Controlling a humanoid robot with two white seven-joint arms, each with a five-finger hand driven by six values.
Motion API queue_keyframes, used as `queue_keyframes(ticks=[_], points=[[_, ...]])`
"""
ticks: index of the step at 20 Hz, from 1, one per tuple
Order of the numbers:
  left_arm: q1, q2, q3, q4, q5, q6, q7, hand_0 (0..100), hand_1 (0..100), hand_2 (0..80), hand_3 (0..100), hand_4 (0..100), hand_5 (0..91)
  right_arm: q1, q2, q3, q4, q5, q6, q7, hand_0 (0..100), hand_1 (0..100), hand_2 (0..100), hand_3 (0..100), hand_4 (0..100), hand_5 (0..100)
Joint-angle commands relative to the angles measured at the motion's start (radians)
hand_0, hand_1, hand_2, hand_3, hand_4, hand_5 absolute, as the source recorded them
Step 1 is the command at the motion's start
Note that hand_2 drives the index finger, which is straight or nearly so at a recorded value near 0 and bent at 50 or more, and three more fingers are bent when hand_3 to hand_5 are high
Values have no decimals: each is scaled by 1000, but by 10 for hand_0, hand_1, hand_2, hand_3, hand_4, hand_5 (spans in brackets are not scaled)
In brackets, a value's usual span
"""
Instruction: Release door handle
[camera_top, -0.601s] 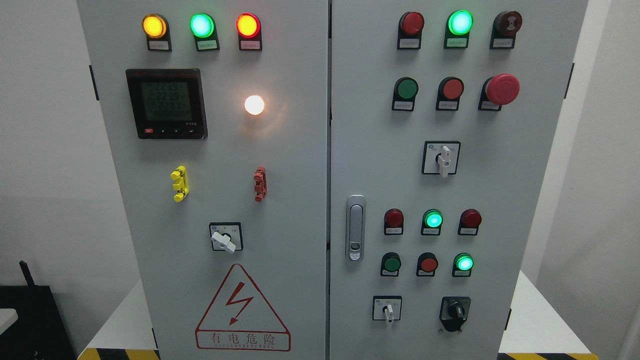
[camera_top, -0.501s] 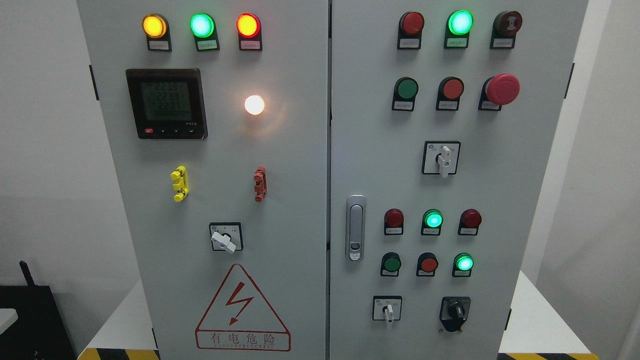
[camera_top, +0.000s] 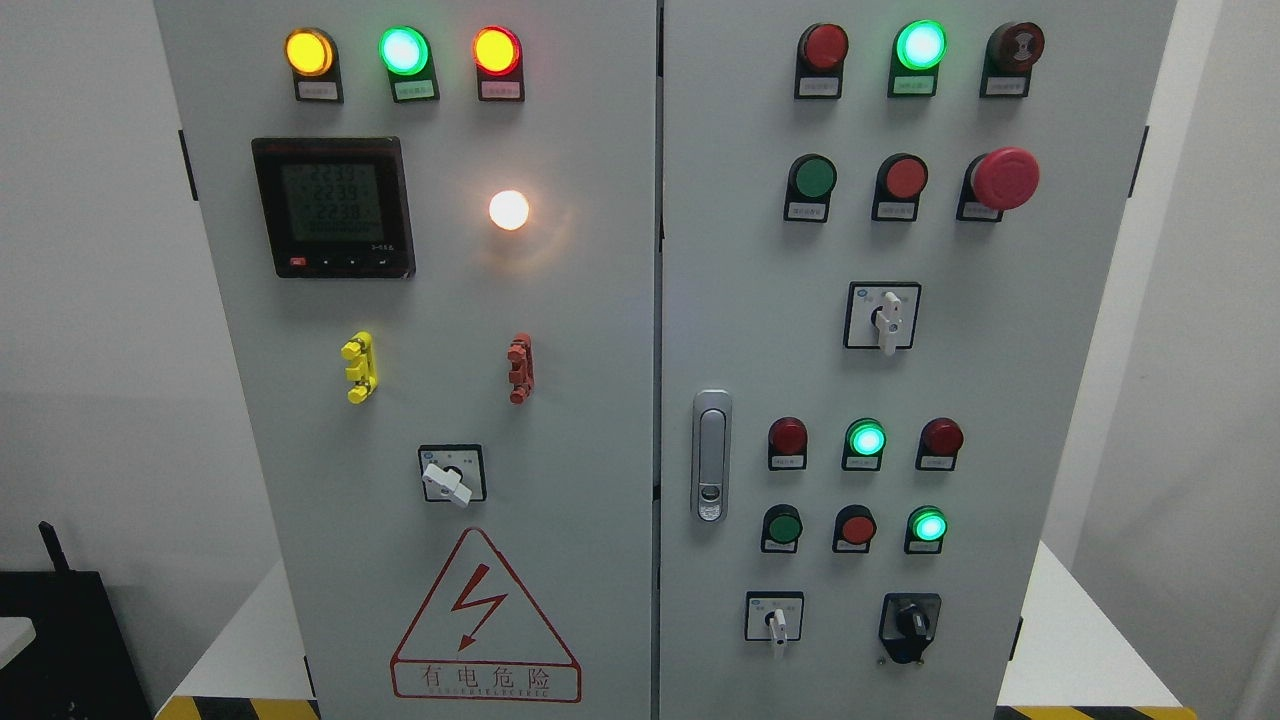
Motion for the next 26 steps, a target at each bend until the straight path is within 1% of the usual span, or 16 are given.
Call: queue_keyframes(ticks=[1, 5, 8, 9, 13, 15, 17, 18, 19, 20, 22, 24, 25, 26], points=[[0, 0, 0, -31, 1, 0, 1, 120, 389, 0, 0, 0, 0, -1, -3, -14, 1, -10, 0, 3, 422, 14, 0, 0, 0, 0], [0, 0, 0, -31, 1, 0, 1, 120, 389, 0, 0, 0, 0, 1, -3, -14, 1, 0, -4, 4, 419, 22, 0, 5, 0, 0], [0, 0, 0, -31, -1, 0, 1, 120, 389, 0, 0, 0, 0, 1, -1, -16, 1, 33, -4, 3, 412, 33, 0, 29, 6, 0], [0, 0, 0, -31, -1, 0, 1, 120, 389, 0, 0, 0, 0, 2, -1, -16, 1, 53, -4, 3, 400, 54, 0, 41, 26, 0], [0, 0, 0, -31, -1, 0, 1, 120, 389, 0, 0, 0, 0, 1, 0, -16, 16, 165, -4, 4, 372, 128, 0, 52, 46, 15], [0, 0, 0, -31, 1, 0, 1, 120, 389, 0, 0, 0, 0, 1, 19, -13, 30, 226, -4, 0, 372, 144, 0, 77, 84, 54], [0, 0, 0, -31, 1, 0, 1, 120, 389, 0, 0, 0, 0, -7, 46, -11, 51, 327, -7, -30, 375, 151, 0, 116, 117, 92], [0, 0, 0, -31, 1, 0, 1, 120, 389, 0, 0, 0, 0, -16, 49, -11, 60, 374, -9, -39, 381, 156, 0, 145, 157, 116], [0, 0, 0, -31, 1, 0, 1, 120, 389, 0, 0, 0, 0, -21, 49, -14, 65, 413, -11, -45, 390, 158, 0, 174, 190, 127], [0, 0, 0, -31, 1, 0, 1, 120, 389, 0, 0, 0, 0, -21, 54, -16, 68, 452, -12, -53, 393, 160, 0, 180, 195, 127], [0, 0, 0, -31, -1, 0, 1, 120, 389, 0, 0, 0, 0, -22, 78, -16, 74, 538, -17, -65, 404, 170, 0, 204, 213, 122], [0, 0, 0, -31, -1, 0, 1, 120, 389, 0, 0, 0, 0, -22, 107, -16, 96, 642, -47, -88, 417, 184, 0, 231, 210, 106], [0, 0, 0, -31, 1, 0, 1, 120, 389, 0, 0, 0, 0, -22, 114, -16, 103, 679, -70, -96, 422, 185, 0, 245, 212, 110], [0, 0, 0, -31, -1, 0, 1, 120, 389, 0, 0, 0, 0, -22, 120, -16, 106, 711, -83, -100, 429, 186, 0, 265, 225, 142]])
